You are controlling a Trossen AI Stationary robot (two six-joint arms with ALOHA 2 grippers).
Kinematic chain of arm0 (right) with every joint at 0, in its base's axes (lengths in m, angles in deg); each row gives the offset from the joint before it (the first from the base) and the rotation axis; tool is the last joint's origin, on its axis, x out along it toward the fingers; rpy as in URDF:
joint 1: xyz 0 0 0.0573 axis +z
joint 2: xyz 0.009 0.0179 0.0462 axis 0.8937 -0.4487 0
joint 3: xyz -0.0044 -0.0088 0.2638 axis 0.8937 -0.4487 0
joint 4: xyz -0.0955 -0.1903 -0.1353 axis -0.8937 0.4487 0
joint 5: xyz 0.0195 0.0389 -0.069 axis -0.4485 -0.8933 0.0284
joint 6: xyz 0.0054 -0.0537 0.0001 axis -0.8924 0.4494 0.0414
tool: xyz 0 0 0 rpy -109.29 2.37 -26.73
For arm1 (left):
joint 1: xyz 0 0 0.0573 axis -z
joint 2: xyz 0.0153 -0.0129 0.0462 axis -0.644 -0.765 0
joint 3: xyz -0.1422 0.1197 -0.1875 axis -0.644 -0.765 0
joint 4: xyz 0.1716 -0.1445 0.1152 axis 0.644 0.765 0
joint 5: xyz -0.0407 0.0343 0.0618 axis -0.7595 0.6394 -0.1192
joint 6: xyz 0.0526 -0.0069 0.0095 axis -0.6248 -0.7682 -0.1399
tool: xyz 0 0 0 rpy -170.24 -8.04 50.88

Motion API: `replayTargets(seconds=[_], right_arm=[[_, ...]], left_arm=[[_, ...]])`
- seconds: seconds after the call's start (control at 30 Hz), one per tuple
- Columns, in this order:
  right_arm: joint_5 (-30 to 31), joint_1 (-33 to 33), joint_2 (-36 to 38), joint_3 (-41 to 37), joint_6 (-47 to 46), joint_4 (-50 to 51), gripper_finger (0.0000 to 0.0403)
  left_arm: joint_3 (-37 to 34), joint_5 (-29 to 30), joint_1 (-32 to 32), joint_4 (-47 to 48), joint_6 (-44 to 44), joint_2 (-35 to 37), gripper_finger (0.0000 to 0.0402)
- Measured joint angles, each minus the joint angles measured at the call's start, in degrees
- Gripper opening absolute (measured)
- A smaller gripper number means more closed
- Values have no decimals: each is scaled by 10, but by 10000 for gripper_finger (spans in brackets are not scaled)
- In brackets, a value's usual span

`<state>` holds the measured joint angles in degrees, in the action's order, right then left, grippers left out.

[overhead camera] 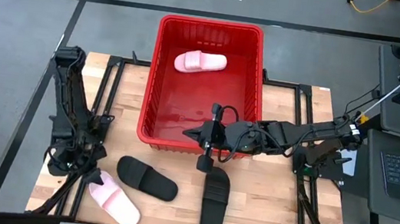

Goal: Pick and place slides into bin
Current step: Put the pink slide into the bin

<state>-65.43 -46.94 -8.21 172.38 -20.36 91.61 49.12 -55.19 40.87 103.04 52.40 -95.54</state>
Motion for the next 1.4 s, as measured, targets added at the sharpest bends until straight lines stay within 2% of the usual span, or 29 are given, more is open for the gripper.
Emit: replayTargets(seconds=[0.4,0.57,0.73,1.4], right_arm=[[-1,0,0,0,-5,-1,9],[-24,1,0,0,-14,0,9],[-25,6,0,0,-13,0,9],[-25,8,0,0,-13,-2,10]], left_arm=[[0,-9,-8,13,12,-7,120],[-6,-11,-8,8,11,-12,120],[-16,-13,-8,-18,6,-14,120],[-16,-29,-23,-6,-5,-14,116]])
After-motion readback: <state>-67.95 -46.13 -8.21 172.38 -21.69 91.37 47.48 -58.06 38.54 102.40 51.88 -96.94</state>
